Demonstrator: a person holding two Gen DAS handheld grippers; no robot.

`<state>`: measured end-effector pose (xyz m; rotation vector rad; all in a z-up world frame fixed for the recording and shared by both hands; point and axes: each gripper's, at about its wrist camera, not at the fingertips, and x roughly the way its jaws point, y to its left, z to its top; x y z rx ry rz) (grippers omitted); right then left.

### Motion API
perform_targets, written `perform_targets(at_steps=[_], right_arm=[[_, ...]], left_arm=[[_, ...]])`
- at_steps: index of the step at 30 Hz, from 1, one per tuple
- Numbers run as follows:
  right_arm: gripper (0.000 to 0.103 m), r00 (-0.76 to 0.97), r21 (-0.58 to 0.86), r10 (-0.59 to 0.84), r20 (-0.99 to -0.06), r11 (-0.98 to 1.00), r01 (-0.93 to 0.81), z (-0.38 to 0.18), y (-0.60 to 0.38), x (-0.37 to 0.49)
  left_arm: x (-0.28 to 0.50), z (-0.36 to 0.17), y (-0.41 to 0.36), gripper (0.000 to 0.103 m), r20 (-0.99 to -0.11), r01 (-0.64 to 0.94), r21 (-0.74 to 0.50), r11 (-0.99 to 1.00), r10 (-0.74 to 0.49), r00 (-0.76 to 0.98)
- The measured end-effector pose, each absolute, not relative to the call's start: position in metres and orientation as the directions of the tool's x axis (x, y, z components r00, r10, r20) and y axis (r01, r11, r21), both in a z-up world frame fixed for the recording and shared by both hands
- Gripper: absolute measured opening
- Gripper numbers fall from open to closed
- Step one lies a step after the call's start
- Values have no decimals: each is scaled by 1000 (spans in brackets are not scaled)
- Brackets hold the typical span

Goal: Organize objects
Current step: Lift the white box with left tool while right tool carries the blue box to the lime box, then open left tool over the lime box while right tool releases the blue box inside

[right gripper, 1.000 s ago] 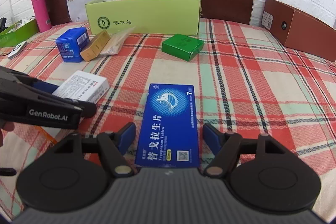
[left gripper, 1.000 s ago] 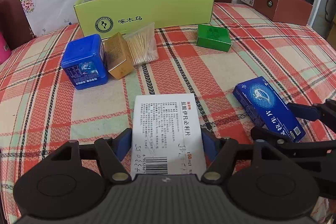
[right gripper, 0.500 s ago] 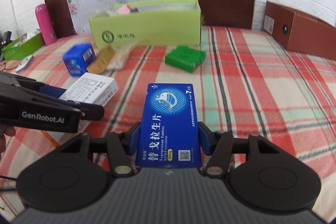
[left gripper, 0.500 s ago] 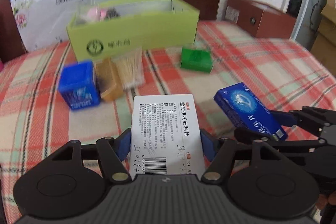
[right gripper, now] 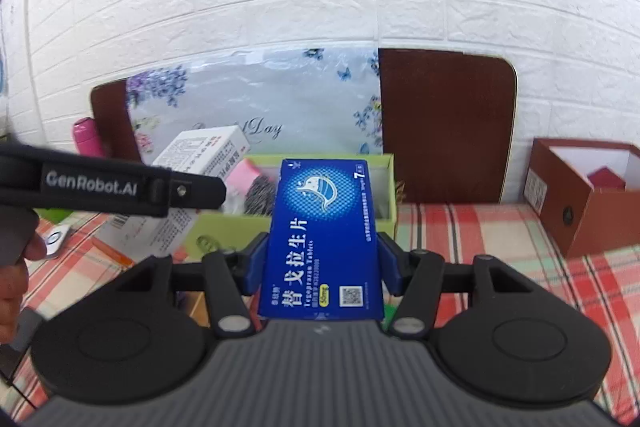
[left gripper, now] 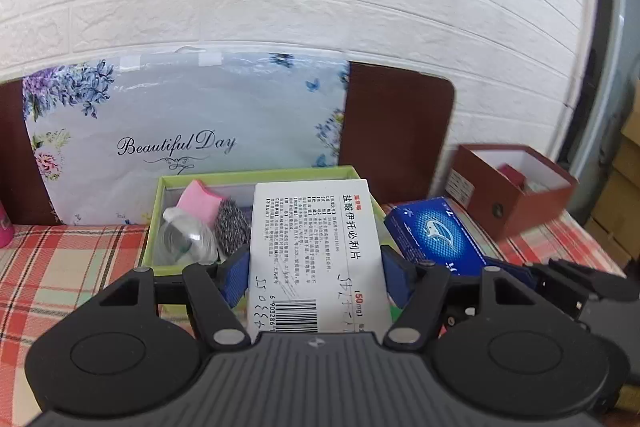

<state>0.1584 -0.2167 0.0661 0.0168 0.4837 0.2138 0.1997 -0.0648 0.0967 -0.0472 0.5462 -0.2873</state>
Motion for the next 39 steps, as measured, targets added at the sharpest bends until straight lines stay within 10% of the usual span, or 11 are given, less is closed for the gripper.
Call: perform_targets(at_steps=[23, 28, 39], right_arm=[[56, 806, 8, 175, -565, 978, -207, -14, -207, 348], [94, 836, -64, 176, -520, 968, -244, -20, -198, 344], [103, 883, -82, 155, -443, 974, -212, 12, -198, 310]], left_arm=[[379, 25, -63, 78, -626, 110, -191, 975, -207, 752], [381, 27, -56, 101, -588, 37, -178, 983, -137, 797], [341, 67, -61, 101, -574, 71, -92, 993, -112, 811]])
